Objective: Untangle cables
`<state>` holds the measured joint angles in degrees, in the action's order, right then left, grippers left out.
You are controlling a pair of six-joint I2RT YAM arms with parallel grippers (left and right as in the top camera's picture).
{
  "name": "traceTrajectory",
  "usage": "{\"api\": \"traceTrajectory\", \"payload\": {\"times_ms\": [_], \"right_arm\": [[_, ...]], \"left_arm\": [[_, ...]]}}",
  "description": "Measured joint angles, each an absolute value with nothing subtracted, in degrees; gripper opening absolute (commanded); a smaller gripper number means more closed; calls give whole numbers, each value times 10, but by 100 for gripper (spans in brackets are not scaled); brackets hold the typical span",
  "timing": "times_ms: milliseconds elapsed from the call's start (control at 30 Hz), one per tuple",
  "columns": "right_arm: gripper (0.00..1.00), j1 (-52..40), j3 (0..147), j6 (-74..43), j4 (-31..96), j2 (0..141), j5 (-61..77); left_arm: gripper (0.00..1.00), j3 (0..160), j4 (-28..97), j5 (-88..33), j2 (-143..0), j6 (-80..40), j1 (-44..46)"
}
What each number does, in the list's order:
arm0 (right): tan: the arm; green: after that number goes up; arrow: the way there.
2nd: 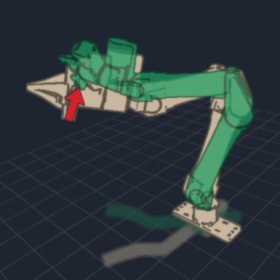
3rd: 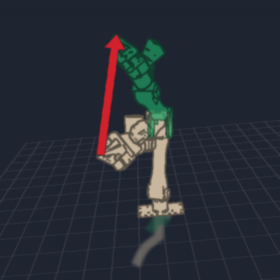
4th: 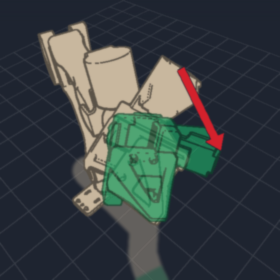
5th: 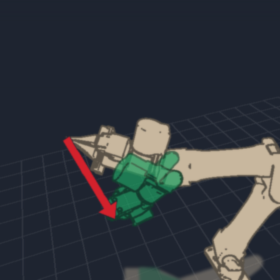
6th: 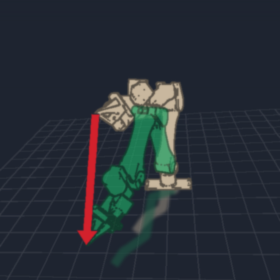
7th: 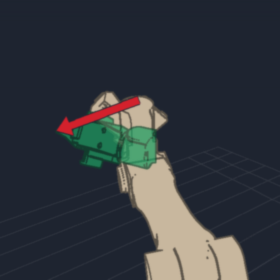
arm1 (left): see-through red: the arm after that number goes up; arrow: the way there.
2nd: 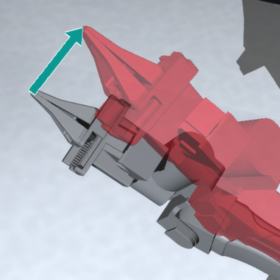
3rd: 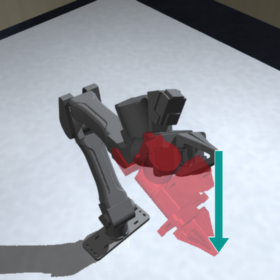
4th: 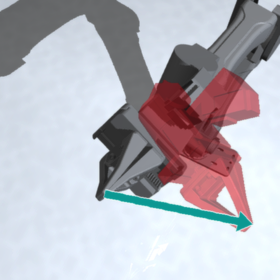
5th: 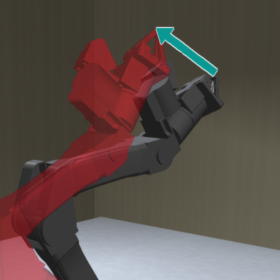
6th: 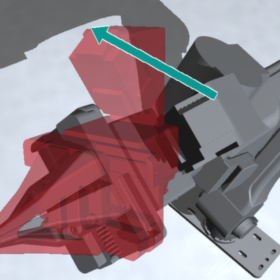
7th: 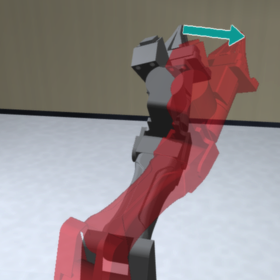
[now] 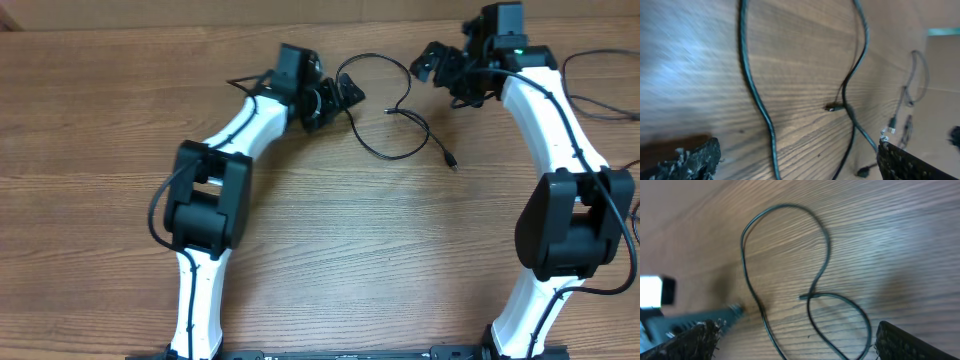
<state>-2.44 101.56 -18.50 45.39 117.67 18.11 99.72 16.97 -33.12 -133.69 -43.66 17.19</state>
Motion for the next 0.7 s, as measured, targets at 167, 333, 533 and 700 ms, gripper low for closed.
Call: {"api": "traceTrajectory", "payload": {"times_ms": [167, 333, 533, 700], "right_arm": [[100, -58, 1016, -126, 441, 1177, 132], [100, -74, 1016, -101, 431, 1183, 79], [100, -73, 1016, -91, 434, 1201, 55], [100, -72, 1011, -89, 443, 1204, 52]], "left_arm": [[100, 1000, 237, -316, -1303, -388, 119], [100, 1000, 340, -174, -1204, -330, 102], [100, 1005, 441, -3, -1063, -304, 112], [99, 1007, 481, 100, -981, -296, 112]]}}
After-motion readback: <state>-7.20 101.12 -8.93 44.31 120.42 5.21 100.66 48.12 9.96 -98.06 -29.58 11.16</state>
